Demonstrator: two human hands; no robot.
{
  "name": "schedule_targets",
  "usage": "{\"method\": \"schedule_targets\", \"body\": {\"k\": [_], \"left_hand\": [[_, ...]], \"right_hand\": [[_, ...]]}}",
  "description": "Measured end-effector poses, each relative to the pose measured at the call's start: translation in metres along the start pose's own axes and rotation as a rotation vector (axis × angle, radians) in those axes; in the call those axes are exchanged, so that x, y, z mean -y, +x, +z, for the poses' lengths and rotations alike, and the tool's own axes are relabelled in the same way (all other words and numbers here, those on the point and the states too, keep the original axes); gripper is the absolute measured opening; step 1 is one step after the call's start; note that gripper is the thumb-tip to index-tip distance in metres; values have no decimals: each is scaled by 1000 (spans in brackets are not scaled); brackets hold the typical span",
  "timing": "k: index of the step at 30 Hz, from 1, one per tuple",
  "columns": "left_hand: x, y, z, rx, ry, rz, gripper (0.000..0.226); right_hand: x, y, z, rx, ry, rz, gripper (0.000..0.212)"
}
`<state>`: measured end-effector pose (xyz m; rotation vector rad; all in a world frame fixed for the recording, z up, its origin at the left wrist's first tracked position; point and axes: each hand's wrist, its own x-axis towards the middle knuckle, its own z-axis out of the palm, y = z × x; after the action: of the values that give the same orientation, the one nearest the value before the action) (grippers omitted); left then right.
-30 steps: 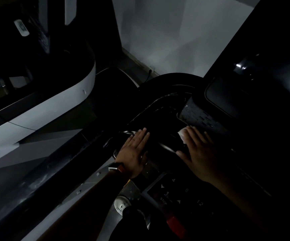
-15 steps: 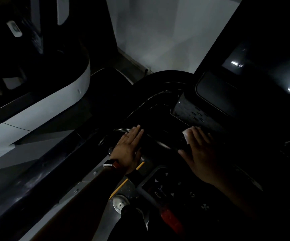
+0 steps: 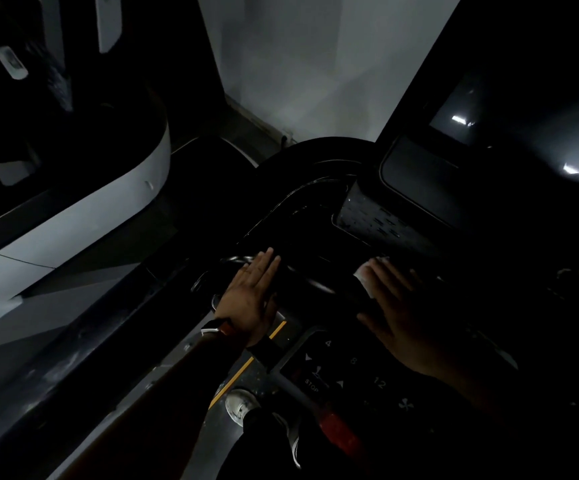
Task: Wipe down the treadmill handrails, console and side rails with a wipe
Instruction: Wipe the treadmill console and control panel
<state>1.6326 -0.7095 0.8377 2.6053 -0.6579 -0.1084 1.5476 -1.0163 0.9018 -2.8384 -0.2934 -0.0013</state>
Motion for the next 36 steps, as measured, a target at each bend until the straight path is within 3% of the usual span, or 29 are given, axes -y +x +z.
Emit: {"method": "schedule_targets", "body": {"k": [4,9,11,15,19,26,32,36], "left_hand": [[-1,0,-1,2,-5,16,74],[-1,0,-2,14,37,13,78],[0,1,-1,23,29,9,77],[2,-1,1,17,2,6,73],[1,0,1,14,-4,6,70],[-1,-1,-1,7,9,14,74],[-1,-2,-1,-21,-18,20,73],[0,-1,-2,3,-16,12,71]], "right_hand": [[14,27,6,14,-8,13,78],[31,83,-2,260,-87,52,103],[23,72,-3,208,-103,64,98],[-5,9,6,-63,8,107,80],[-4,-16,12,-97,107,114,78],[22,44,-5,164,9,-52,99],[-17,-10,-10,31,232,-154,61],[-16,11,-17,125,25,-344,60]]}}
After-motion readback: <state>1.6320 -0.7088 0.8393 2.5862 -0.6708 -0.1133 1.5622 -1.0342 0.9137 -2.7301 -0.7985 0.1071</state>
